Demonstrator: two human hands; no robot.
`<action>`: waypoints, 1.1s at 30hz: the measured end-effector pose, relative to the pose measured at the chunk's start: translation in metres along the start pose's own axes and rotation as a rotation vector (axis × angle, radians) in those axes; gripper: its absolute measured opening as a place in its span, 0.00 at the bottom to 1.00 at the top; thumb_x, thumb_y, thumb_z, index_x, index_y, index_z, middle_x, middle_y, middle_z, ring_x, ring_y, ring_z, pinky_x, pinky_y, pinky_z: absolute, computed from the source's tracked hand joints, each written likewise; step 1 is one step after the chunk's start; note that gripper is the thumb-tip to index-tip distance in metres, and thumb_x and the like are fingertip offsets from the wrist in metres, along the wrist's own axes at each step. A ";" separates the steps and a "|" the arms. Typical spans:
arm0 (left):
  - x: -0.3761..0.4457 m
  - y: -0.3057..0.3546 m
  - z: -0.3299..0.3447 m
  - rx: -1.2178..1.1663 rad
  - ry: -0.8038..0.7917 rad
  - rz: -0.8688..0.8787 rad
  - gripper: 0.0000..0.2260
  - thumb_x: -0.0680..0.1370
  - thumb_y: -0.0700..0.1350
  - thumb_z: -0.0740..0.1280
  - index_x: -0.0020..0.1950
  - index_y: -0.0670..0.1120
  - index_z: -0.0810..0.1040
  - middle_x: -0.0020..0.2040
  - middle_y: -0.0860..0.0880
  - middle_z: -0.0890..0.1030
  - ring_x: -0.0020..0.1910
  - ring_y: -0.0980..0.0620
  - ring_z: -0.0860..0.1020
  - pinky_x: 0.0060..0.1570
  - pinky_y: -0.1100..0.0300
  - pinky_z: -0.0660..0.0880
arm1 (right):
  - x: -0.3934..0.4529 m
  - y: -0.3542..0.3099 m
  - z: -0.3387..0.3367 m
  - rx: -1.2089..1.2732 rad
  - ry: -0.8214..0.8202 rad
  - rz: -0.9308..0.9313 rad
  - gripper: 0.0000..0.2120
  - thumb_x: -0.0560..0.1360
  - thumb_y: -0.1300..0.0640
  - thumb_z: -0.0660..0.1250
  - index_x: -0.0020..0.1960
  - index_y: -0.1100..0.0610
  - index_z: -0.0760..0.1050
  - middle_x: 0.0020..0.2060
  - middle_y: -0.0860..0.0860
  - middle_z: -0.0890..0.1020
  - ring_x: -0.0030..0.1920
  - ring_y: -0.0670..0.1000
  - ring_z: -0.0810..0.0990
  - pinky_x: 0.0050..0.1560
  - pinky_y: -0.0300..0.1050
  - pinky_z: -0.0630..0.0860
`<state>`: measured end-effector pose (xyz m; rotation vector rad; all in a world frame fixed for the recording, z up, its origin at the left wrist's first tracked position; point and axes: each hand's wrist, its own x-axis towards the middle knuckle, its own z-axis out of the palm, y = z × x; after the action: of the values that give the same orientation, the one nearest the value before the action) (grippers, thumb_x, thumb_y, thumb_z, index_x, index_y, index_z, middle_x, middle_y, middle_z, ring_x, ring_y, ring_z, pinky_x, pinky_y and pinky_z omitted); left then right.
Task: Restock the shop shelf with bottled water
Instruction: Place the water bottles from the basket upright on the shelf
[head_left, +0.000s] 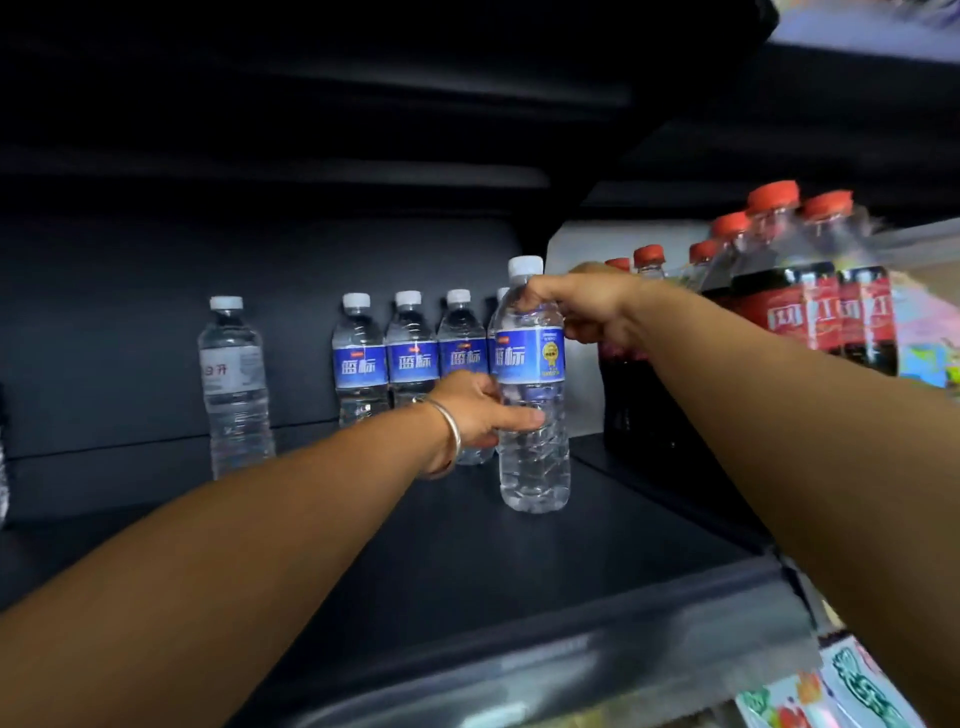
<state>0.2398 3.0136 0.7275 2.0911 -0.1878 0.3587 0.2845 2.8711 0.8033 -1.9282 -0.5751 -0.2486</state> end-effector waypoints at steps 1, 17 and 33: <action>0.007 -0.002 0.003 0.015 0.031 0.002 0.12 0.67 0.43 0.76 0.39 0.49 0.73 0.41 0.50 0.79 0.47 0.50 0.79 0.56 0.52 0.77 | 0.006 0.005 0.000 0.006 -0.006 0.000 0.10 0.68 0.56 0.68 0.33 0.54 0.68 0.23 0.48 0.69 0.24 0.46 0.62 0.24 0.35 0.58; 0.076 -0.021 0.040 0.320 0.343 -0.109 0.44 0.65 0.56 0.76 0.71 0.40 0.56 0.68 0.42 0.68 0.66 0.41 0.69 0.63 0.50 0.70 | 0.042 0.026 0.010 -0.087 -0.046 0.045 0.26 0.70 0.63 0.73 0.64 0.65 0.67 0.51 0.61 0.79 0.51 0.60 0.80 0.48 0.55 0.80; 0.080 -0.027 0.040 0.496 0.294 -0.171 0.37 0.66 0.49 0.77 0.67 0.39 0.62 0.65 0.40 0.70 0.62 0.41 0.74 0.61 0.50 0.73 | 0.060 0.043 0.023 -0.204 0.061 0.000 0.20 0.72 0.59 0.71 0.61 0.66 0.73 0.52 0.61 0.82 0.50 0.59 0.83 0.53 0.52 0.80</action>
<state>0.3293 2.9943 0.7129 2.4816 0.2819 0.6531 0.3562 2.8949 0.7844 -2.1094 -0.5254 -0.3773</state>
